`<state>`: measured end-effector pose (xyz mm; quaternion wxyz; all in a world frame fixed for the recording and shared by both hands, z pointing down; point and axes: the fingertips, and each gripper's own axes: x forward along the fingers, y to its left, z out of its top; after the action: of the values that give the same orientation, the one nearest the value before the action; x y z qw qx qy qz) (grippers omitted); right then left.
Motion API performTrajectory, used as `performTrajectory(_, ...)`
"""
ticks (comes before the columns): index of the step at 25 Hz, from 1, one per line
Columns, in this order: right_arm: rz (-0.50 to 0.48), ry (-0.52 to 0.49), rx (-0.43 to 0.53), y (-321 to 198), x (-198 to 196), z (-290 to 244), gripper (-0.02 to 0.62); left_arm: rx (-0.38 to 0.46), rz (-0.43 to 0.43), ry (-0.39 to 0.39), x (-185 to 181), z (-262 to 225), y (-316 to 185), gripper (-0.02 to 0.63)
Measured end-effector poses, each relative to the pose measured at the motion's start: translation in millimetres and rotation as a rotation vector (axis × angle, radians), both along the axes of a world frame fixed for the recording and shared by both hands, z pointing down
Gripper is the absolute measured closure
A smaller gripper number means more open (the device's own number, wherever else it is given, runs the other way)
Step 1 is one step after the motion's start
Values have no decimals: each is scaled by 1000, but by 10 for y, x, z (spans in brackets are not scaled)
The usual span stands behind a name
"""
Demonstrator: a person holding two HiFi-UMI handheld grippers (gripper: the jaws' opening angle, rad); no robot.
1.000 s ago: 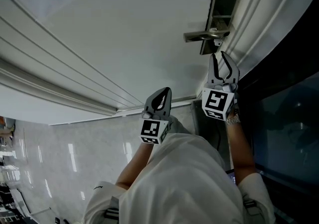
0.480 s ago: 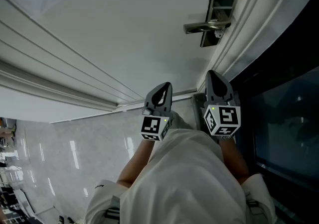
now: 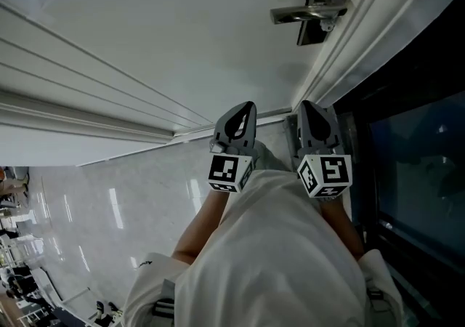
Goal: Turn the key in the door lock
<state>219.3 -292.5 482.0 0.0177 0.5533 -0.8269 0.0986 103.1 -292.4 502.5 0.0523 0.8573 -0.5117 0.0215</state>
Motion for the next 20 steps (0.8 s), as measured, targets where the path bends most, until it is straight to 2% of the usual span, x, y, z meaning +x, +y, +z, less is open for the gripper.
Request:
performTrajectory(8, -93, 8, -11, 140, -238, 90, 592, -15, 7, -9, 14, 51, 73, 597)
performTrajectory(20, -52, -8, -31, 232, -167, 192, 594, -65, 31, -26, 92, 237, 280, 597)
